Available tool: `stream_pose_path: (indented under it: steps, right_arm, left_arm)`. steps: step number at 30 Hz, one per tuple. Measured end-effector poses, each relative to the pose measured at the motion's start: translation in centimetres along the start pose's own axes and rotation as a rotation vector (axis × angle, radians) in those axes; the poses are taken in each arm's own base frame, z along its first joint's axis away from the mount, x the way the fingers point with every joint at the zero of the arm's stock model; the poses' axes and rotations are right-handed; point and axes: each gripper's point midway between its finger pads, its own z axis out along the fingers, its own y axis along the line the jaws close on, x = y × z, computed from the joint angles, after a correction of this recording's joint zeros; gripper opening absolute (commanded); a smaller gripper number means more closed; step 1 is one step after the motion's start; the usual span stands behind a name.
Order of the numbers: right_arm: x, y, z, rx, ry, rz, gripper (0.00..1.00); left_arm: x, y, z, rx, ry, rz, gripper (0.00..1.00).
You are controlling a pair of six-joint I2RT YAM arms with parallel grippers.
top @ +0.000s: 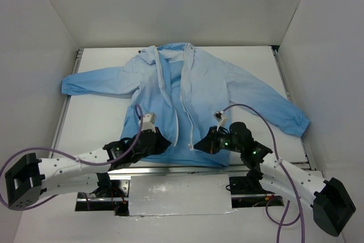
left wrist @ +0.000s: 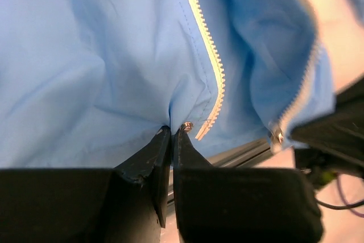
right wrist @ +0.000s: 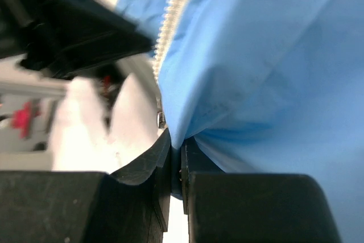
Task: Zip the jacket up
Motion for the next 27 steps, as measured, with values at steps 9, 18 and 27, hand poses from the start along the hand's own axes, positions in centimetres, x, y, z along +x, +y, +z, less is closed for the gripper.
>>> stream_pose_path:
  steps: [9,18,27]
  right_arm:
    - [-6.1,6.1,-1.3,-0.246,-0.277,-0.288,0.00]
    - [-10.9,3.6,0.5,0.151,-0.426,-0.469,0.00]
    - [-10.1,3.1,-1.7,0.050,-0.604,-0.475,0.00]
  left_arm:
    - [-4.0,-0.1,-2.2,0.071,-0.201,-0.163,0.00]
    - [-6.0,-0.1,-2.3,0.028,-0.262,-0.161,0.00]
    - [-6.9,-0.6,-2.4,0.050,-0.295,-0.109,0.00]
